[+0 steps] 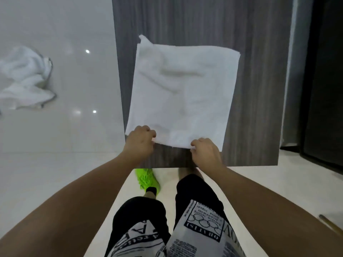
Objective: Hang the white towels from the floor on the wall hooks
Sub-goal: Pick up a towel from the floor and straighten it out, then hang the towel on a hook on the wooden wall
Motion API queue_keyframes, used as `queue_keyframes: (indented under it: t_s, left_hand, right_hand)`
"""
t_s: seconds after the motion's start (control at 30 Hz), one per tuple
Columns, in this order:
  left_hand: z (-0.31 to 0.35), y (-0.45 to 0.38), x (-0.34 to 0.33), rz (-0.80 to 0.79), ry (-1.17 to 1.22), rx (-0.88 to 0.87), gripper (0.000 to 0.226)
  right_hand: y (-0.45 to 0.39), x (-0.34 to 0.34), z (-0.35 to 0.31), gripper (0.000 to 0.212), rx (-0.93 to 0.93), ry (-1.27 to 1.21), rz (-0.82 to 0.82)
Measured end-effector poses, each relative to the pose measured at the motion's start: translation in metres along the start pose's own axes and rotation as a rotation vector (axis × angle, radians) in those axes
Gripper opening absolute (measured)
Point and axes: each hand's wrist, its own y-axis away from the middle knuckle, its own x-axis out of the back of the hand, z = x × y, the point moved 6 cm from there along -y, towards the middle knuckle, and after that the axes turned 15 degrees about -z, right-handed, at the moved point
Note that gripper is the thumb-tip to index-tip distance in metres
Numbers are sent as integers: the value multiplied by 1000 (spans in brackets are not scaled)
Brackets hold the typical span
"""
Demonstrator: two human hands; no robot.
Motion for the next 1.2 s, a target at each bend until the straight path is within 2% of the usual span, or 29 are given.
queue_keyframes:
  t_s: [0.07, 0.13, 0.23, 0.33, 0.47, 0.57, 0.73, 0.87, 1.03, 1.13, 1.2]
  left_hand:
    - [3, -7, -14, 3, -178, -36, 25]
    - [2, -14, -25, 46, -287, -70, 25]
    - [3, -19, -30, 144, -330, -153, 27]
    - [7, -22, -26, 184, -333, -179, 13]
    - [9, -12, -8, 149, -309, -139, 15]
    - [14, 6, 22, 200, -311, -135, 19]
    - [23, 53, 79, 301, -278, -150, 21]
    - [29, 107, 140, 422, -289, -147, 15]
    - [12, 199, 219, 647, -257, -103, 17]
    - [-14, 266, 254, 813, -212, -74, 16]
    - [-38, 314, 270, 928, -174, -46, 14]
  right_hand:
    - [-4, -14, -3, 7, 105, 176, 67]
    - [-9, -22, -2, 16, 148, 262, 140]
    - [-17, -23, 1, 21, 174, 280, 245]
    - [-20, -17, -1, 15, 211, 261, 315]
    - [-8, 2, -5, 20, 145, 205, 286]
    - [5, 27, -12, 22, 84, 214, 259]
    - [43, 96, -37, 14, 92, 250, 320]
    - [90, 169, -80, 13, 140, 292, 539]
    - [158, 236, -160, 19, 198, 476, 770]
    - [197, 262, -221, 10, 156, 564, 816]
    - [222, 275, -263, 19, 139, 602, 861]
